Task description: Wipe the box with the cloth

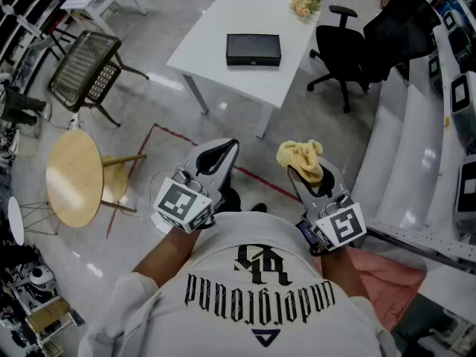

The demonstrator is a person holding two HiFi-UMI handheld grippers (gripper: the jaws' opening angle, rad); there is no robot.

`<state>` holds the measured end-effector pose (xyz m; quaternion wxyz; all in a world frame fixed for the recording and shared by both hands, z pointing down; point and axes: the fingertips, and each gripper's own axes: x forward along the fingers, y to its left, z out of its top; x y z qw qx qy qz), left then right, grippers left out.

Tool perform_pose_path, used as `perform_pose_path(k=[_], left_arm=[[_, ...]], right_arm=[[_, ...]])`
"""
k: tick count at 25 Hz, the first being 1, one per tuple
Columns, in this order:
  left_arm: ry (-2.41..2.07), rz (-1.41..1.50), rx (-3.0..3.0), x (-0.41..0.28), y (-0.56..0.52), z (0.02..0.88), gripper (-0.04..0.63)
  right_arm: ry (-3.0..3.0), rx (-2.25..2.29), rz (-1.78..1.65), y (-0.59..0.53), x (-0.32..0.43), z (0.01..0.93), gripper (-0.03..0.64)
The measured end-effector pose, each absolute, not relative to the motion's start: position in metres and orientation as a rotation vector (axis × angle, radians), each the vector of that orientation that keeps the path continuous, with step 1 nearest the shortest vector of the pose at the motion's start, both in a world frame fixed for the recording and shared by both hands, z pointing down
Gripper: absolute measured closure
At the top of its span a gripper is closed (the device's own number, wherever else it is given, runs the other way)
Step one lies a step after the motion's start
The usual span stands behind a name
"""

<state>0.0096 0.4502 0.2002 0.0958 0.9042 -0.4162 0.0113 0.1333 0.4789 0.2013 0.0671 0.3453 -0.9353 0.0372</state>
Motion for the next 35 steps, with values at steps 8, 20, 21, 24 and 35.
perform_pose_path(k=[8,20,21,24,35], left_arm=[[-1.235,0.038,2.679,-0.035,0.405,0.209,0.588],[-1.139,0.029,2.721,-0.133,0.303,0.196,0.588],[-1.131,0.032,2.719,-0.138,0.298,0.198,0.588],[-1.121,0.035,2.7,-0.149,0.281,0.206,0.588],[-1.131,0.069,2.645,-0.148,0.218,0.227,0.588]], right_arm=[[-2.806,1.024,0.097,0.435,0.089,0.21,0.471],[-2.759,1.123,0.072,0.337,0.004,0.19,0.467],[-2.749,1.132,0.075,0.332,0.001,0.192,0.466],[-2.725,1.158,0.105,0.315,-0.003,0.202,0.466],[-2.682,1.191,0.21,0.244,0.02,0.232,0.466]])
